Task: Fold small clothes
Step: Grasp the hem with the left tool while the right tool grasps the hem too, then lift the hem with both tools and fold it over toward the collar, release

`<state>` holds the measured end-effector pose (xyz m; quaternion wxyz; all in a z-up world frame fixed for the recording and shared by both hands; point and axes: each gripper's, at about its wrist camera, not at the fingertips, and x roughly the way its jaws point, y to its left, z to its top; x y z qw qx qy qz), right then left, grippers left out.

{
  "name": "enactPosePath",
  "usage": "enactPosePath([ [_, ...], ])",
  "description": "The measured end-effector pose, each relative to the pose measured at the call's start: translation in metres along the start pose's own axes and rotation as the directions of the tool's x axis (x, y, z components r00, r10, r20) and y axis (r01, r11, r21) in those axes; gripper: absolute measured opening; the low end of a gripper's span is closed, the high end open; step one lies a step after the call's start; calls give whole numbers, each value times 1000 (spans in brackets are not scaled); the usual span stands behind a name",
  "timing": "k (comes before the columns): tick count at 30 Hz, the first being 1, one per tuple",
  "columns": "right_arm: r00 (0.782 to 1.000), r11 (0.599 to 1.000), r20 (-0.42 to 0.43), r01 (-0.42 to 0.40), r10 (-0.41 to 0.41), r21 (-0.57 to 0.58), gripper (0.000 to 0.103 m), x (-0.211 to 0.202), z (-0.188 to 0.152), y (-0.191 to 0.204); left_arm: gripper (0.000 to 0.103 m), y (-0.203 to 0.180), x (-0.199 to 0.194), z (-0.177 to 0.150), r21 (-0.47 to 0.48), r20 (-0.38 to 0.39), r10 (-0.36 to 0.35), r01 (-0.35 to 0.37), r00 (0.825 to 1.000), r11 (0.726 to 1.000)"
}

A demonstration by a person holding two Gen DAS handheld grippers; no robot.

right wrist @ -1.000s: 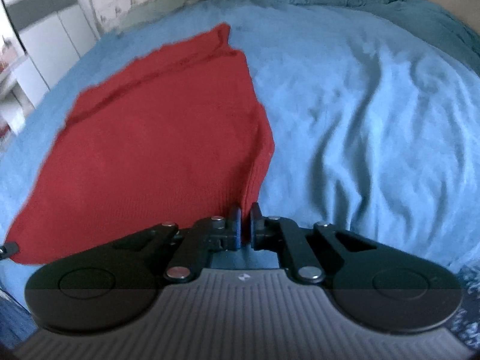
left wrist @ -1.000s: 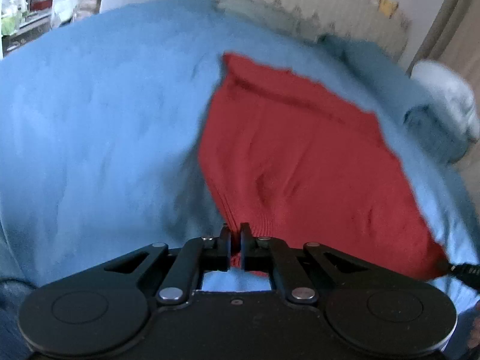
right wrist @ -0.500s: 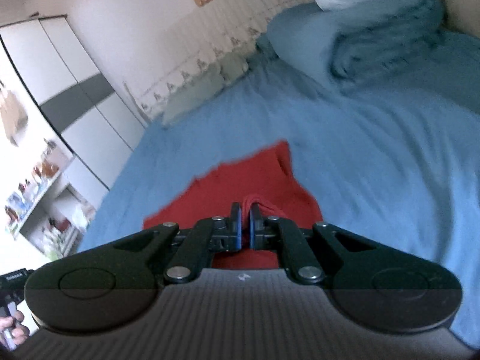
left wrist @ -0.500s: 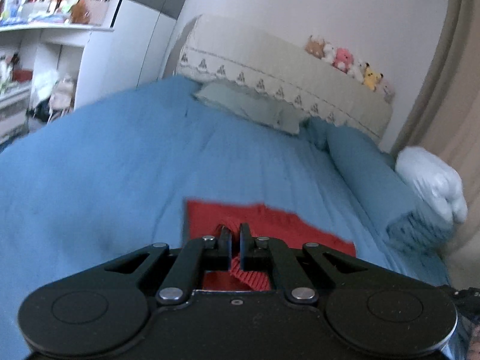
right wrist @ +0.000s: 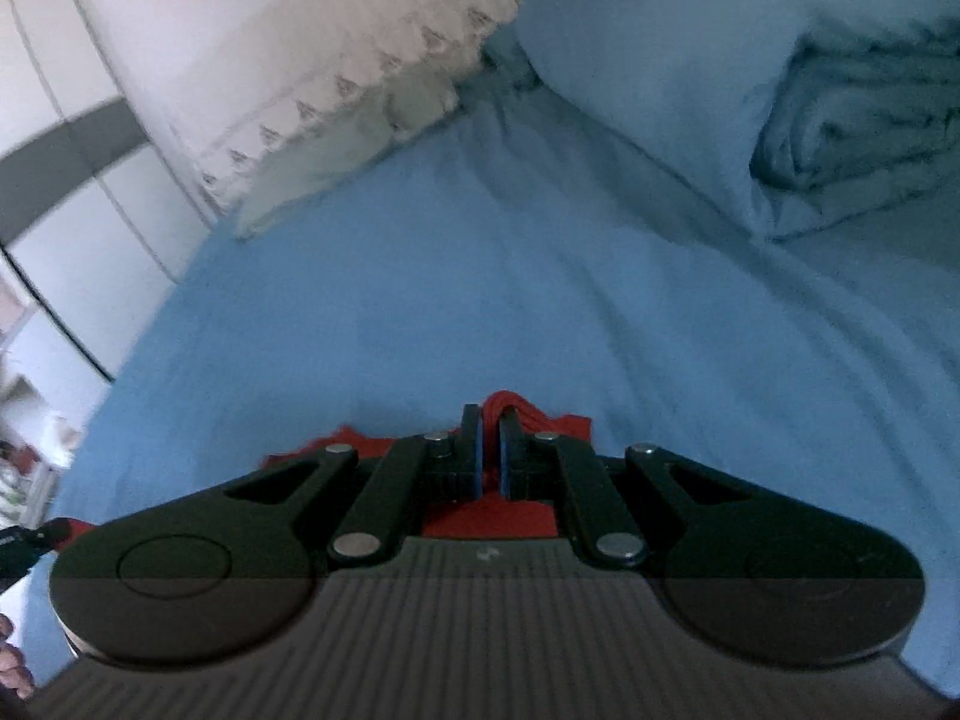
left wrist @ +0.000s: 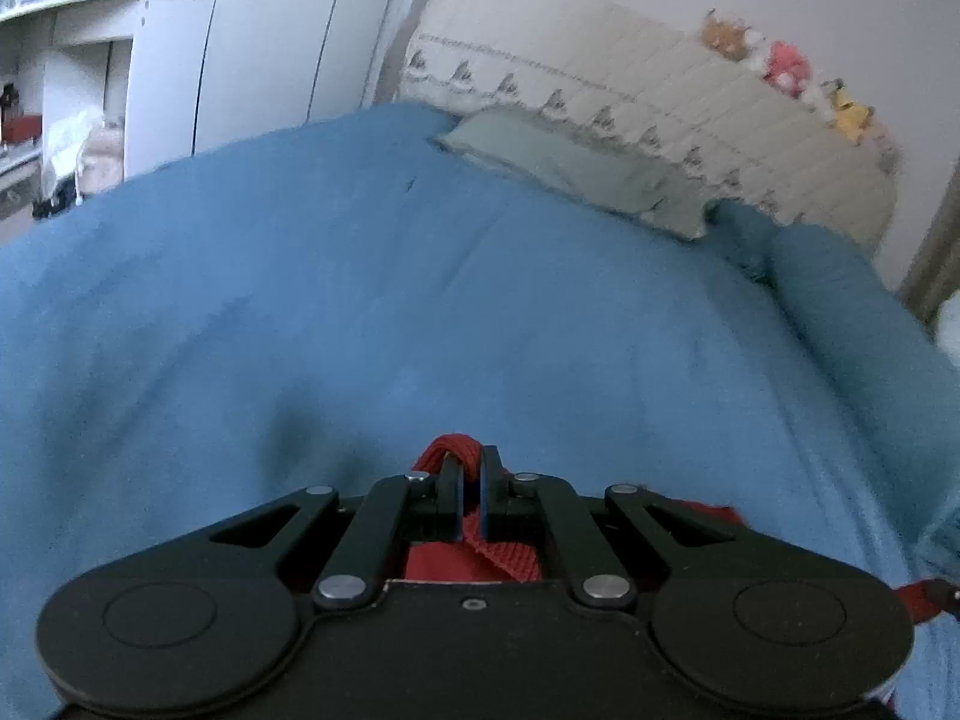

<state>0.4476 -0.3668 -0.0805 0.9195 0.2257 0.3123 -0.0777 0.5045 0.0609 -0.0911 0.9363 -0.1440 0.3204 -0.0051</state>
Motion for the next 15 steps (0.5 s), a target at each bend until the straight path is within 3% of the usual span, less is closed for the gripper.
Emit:
enactPosePath([
  [7,999,999,3,34,-34,33,20,64,-10,-15,5,11,41,-2,-32,-38,26,-27,999,999],
  [9,1000,999,0,31,-31,31,22,75,-8,-14,12,10,46,-3,-31,-38,37,-38,999,999],
  [10,999,999,4,39,-39,14,29,77,-8,-13,24,11,43,-3,-16,-22,52,-52,998,999],
  [11,998,998,17,68,-68,3,38,74,-9,-13,53,10,40,-2,4,-10,73,-73,997,997],
  [12,996,996,27,89,-89,-4,68,71,-10,-13,67,11,33,-3,37,10,98,-98,995,994],
  [13,994,995,43,103,-102,-15,84,66,-11,-12,83,9,26,-4,69,35,115,-118,993,991],
  [15,989,993,121,97,-89,-61,85,47,-18,-7,89,5,-3,-14,163,120,110,-129,987,978],
])
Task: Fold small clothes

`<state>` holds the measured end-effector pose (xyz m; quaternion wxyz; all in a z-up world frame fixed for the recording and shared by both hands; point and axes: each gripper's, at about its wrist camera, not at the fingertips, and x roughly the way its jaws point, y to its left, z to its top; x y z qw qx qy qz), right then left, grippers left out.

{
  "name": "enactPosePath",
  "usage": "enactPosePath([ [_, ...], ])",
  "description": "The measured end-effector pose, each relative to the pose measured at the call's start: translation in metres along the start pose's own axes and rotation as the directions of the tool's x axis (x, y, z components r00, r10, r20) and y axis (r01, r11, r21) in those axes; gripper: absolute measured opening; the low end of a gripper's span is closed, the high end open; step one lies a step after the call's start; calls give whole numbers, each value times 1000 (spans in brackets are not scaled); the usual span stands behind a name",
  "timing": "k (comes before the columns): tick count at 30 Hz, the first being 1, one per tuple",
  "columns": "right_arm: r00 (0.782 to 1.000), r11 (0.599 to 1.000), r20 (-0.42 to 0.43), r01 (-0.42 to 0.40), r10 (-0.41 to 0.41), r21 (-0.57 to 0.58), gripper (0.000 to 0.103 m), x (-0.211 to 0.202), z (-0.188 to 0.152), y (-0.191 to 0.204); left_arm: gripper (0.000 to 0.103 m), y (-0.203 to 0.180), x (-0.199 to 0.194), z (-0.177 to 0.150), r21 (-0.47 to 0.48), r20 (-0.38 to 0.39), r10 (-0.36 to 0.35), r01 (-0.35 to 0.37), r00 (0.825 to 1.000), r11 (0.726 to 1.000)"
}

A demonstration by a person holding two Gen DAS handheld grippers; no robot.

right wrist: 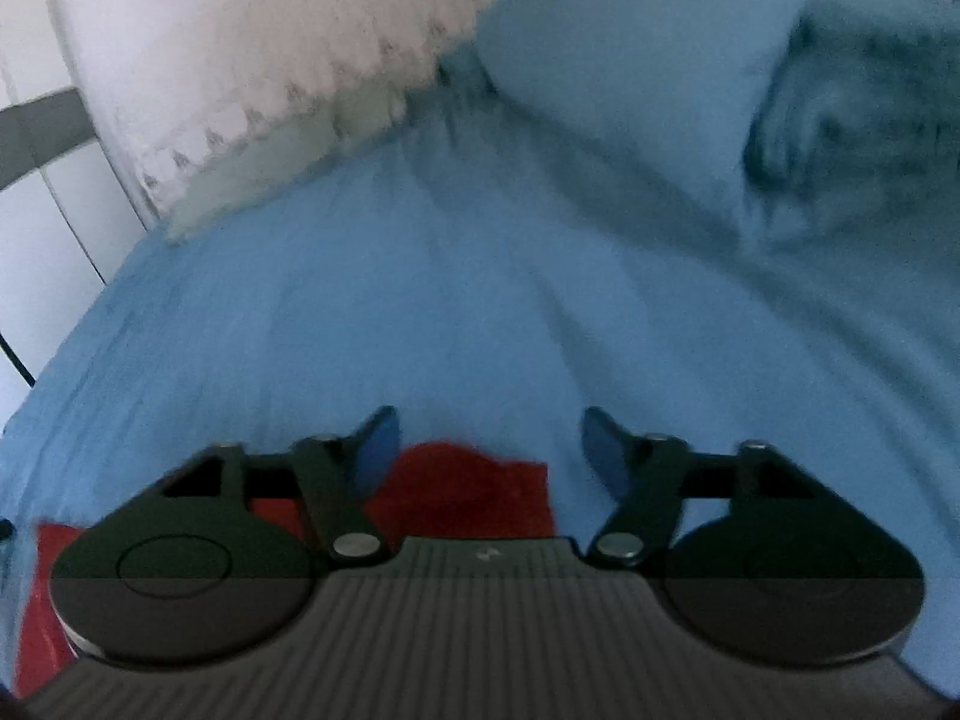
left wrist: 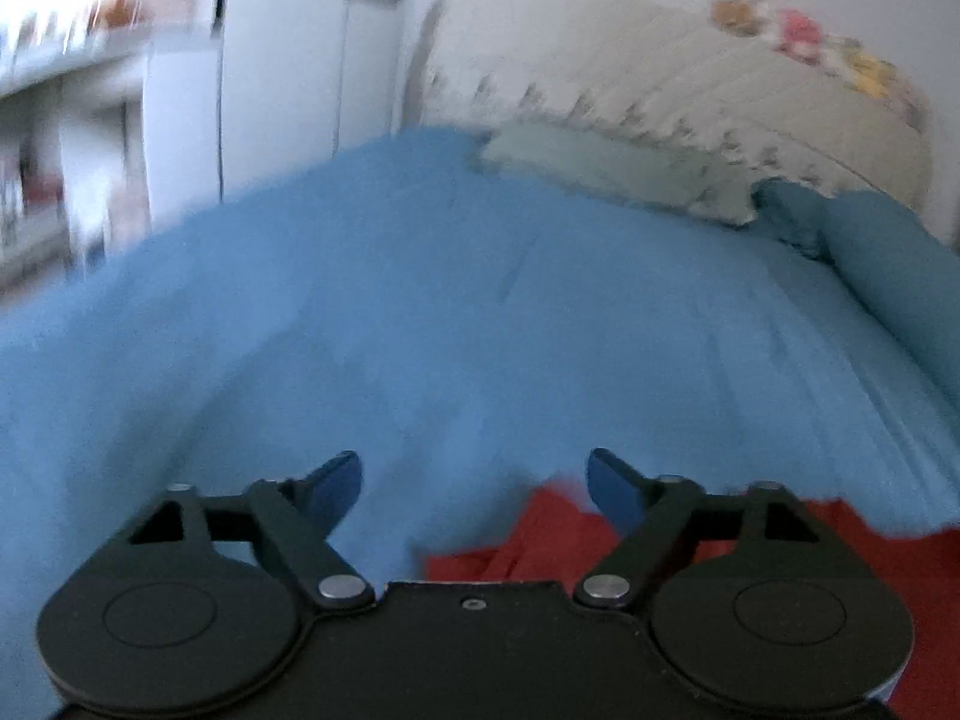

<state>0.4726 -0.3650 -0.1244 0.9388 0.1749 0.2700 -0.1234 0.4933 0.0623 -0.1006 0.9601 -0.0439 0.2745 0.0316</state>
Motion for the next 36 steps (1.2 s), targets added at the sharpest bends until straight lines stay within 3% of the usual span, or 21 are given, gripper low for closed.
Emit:
enactPosePath([
  [2,999,997,-2,-46,46,-53,85,-16,-9,3,100,-5,-25,-11,89,39,-45,41,998,995],
  [5,994,990,-76,-90,81,-112,85,-27,-34,8,100,-11,-47,-35,167,-41,-124,129,991,977],
  [10,987,971,-150,-90,58,-223,86,-23,-79,19,100,-15,-42,-71,182,-178,-150,182,972,966],
  [15,990,964,-137,-70,35,-258,92,-15,-98,22,101,-7,-16,-94,111,-281,-142,179,949,977],
  [18,990,964,-136,-61,26,-261,95,-12,-98,24,103,-1,-17,-95,80,-266,-163,190,950,979],
  [24,990,956,-139,-53,12,-290,95,-23,-93,27,103,-9,-23,-86,95,-299,-108,143,948,985],
  [28,993,955,-119,-46,11,-294,96,-53,-85,30,103,-26,-58,-68,164,-224,-47,85,973,983],
  [32,993,939,-112,0,-42,-344,100,-94,-78,31,103,-53,-90,-55,186,-211,-113,153,971,971],
  [36,997,940,-72,7,-33,-340,103,-137,-81,24,103,-86,-109,-57,168,-240,-180,223,954,960],
])
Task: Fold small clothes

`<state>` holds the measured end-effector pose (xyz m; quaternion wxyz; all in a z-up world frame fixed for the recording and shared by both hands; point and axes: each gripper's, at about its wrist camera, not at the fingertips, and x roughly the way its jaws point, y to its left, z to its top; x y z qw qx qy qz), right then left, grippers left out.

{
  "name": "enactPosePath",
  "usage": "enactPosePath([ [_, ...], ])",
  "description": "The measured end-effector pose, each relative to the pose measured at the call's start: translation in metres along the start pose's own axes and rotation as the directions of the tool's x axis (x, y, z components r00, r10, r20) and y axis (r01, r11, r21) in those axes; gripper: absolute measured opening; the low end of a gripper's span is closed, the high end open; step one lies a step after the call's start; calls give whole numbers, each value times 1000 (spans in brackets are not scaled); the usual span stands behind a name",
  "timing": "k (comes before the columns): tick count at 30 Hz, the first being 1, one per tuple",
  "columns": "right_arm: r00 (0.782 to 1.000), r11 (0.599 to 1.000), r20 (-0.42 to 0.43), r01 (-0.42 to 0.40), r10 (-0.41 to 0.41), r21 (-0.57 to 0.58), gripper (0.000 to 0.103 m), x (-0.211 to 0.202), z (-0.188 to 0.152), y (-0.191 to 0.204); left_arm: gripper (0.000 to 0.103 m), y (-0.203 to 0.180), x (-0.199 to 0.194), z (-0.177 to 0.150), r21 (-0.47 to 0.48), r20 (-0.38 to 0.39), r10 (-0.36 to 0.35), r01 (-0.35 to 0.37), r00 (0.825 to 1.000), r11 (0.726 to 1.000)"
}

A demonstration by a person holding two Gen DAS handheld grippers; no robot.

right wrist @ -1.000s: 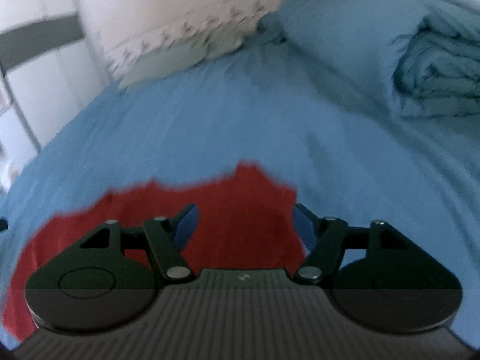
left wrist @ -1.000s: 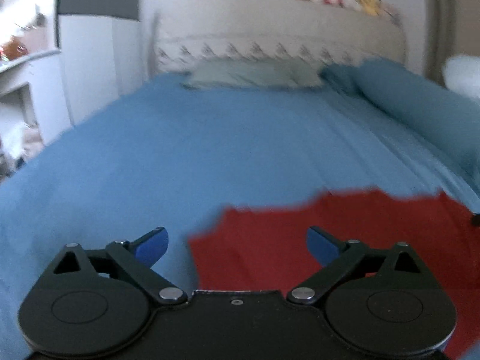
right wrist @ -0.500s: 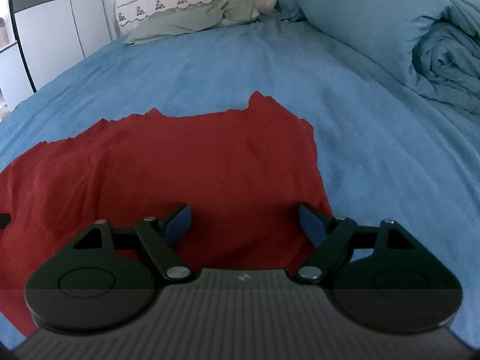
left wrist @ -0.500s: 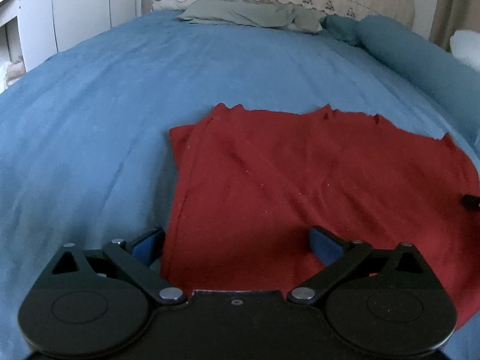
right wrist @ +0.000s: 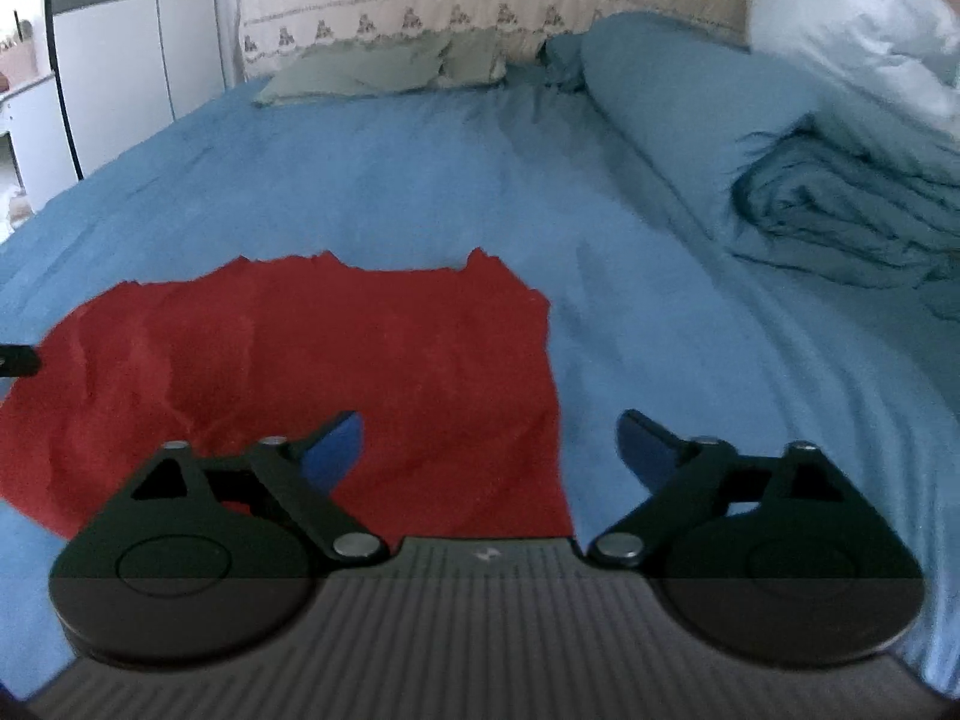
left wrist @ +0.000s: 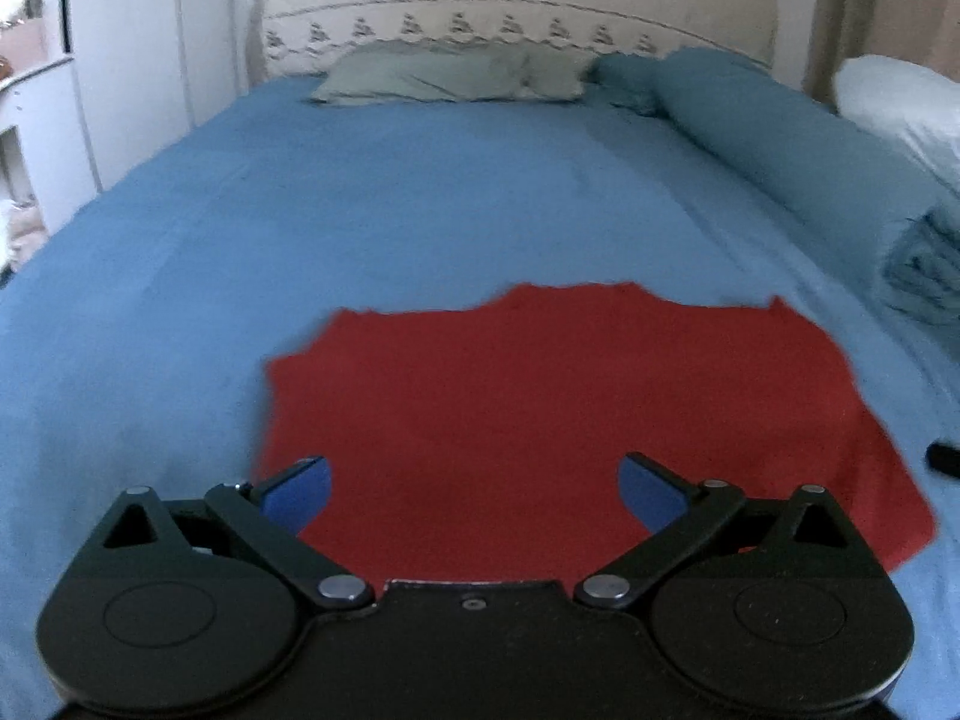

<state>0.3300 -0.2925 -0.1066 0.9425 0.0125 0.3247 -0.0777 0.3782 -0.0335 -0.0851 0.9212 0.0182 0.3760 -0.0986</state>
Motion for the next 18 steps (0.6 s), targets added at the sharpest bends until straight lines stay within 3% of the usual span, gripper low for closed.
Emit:
enactPosePath([
  [5,998,1000,-65,6,-4,22,103,-17,-30,-1,103,-44,13,-13,43,-43,-44,46,998,998],
  [9,997,989,-77,8,4,151,103,-18,-61,-9,103,-70,29,-28,54,-89,-51,56,995,997],
  [14,996,920,-35,-57,77,387,103,-6,-91,-27,103,-84,44,-34,67,-133,-53,62,990,996],
  [17,997,886,-2,-73,83,458,103,3,-97,-34,103,-83,54,-31,50,-150,-65,74,987,996],
  [18,997,880,11,-78,83,468,97,6,-97,-36,103,-82,55,-30,41,-152,-70,77,986,996],
])
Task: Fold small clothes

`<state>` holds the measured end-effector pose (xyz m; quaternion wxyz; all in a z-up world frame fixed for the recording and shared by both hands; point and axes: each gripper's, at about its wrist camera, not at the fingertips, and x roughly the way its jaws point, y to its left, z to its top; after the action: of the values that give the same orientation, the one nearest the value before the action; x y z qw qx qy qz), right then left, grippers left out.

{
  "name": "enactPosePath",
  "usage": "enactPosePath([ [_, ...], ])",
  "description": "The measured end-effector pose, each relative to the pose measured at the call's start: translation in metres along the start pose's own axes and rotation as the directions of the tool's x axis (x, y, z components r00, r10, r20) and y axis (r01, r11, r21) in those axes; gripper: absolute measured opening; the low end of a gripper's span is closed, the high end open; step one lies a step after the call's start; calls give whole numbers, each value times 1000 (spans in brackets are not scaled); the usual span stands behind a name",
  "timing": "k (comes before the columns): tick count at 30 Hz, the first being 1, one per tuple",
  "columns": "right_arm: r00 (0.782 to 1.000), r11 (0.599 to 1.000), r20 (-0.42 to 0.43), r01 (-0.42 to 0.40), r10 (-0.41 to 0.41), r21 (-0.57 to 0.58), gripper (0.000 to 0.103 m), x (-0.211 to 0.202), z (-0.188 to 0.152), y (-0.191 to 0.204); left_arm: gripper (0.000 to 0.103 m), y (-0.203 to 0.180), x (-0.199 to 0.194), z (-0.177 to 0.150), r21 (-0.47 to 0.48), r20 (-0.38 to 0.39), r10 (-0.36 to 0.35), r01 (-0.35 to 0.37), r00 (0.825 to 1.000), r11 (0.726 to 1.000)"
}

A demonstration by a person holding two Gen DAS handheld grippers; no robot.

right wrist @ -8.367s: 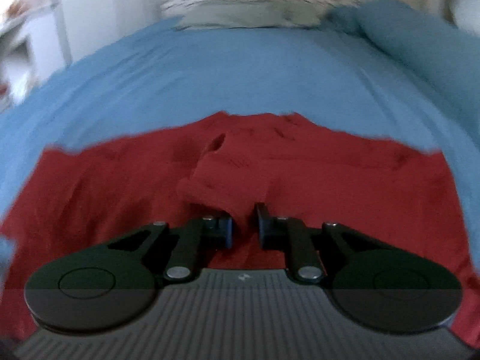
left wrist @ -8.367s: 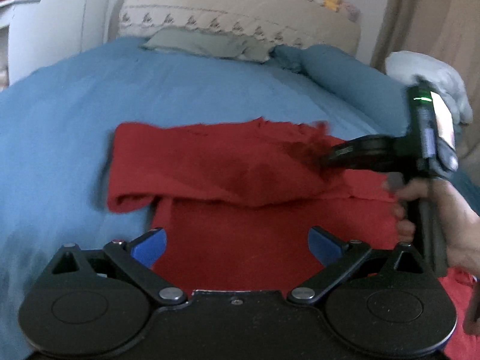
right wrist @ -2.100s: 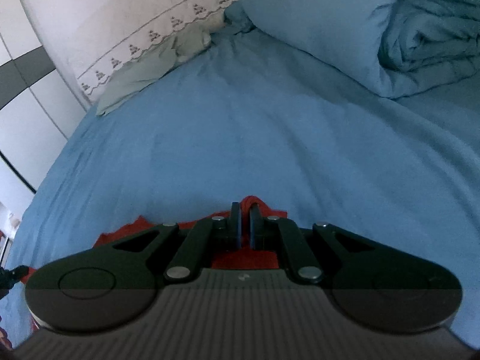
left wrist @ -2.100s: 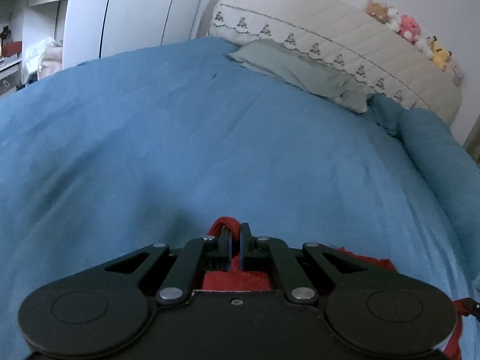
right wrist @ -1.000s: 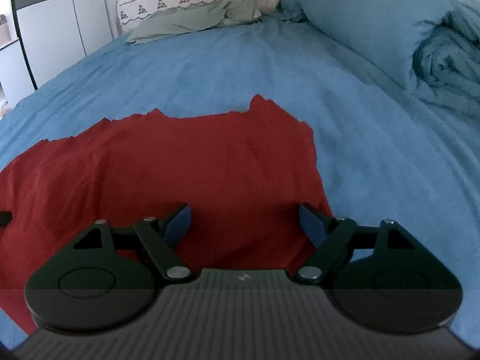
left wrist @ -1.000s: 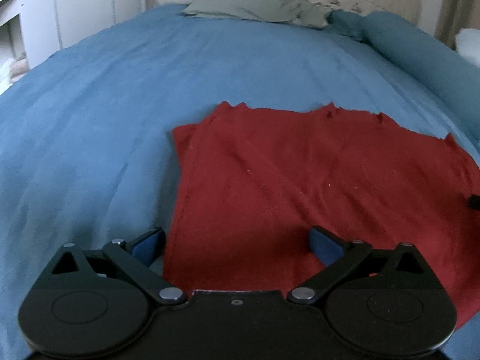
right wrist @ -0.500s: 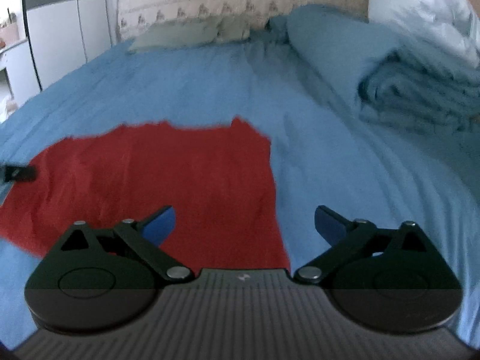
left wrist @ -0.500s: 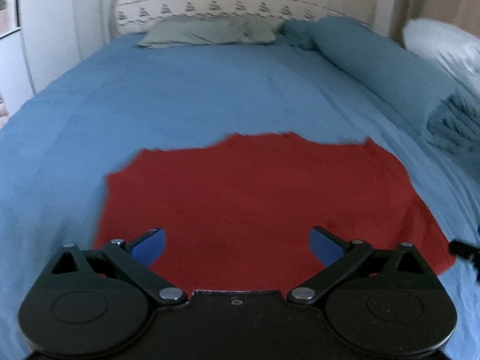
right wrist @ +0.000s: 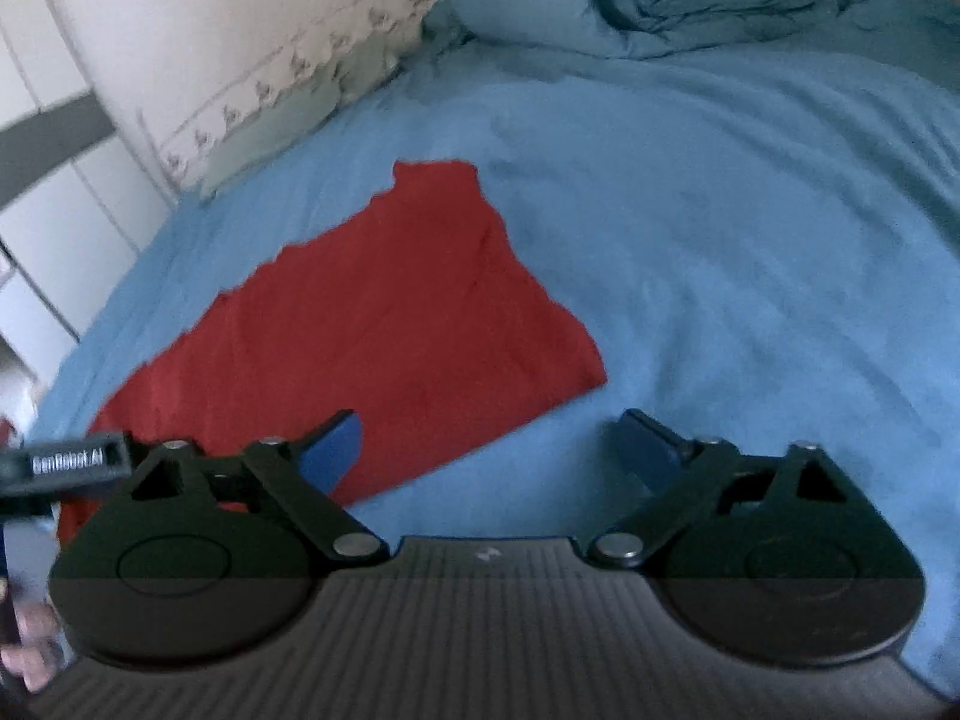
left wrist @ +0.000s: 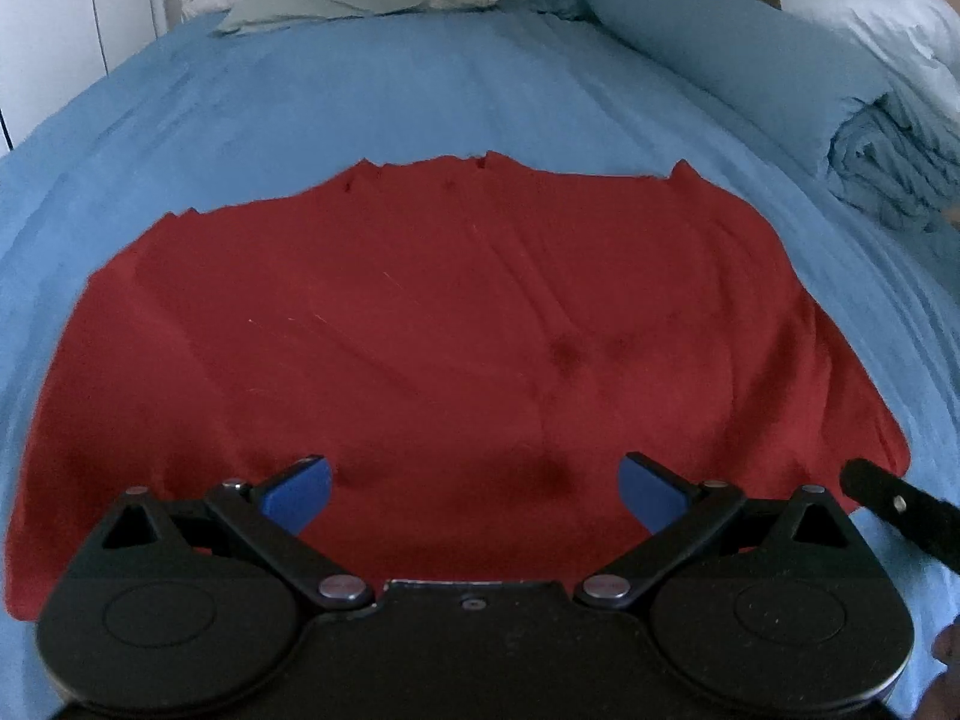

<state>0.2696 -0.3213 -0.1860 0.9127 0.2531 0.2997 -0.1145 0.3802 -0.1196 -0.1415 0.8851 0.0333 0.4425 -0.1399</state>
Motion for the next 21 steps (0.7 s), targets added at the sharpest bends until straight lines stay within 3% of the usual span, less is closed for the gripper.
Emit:
enactPosePath([
  [1,1000,1000,11,-8,7,14,89,4,2,-1,103,2,2,2,-11,0,-3,3,1000,1000],
  [3,1000,999,18,-16,15,51,81,12,7,-4,103,6,2,5,-31,7,-1,1,1000,1000],
  [8,999,977,50,-16,6,215,68,22,14,-18,103,27,6,21,-112,46,42,-36,998,993],
  [11,998,984,58,13,-23,178,59,22,11,-14,103,42,14,26,-142,40,71,-65,997,988],
  [15,998,987,39,36,-42,157,26,22,13,-10,102,54,34,27,-145,-7,84,-84,996,986],
  [18,997,988,36,63,-69,140,24,14,21,3,103,53,37,31,-93,-33,96,-99,995,991],
  [21,996,995,73,48,-55,91,23,3,39,37,103,67,21,34,-119,-36,67,-71,997,990],
])
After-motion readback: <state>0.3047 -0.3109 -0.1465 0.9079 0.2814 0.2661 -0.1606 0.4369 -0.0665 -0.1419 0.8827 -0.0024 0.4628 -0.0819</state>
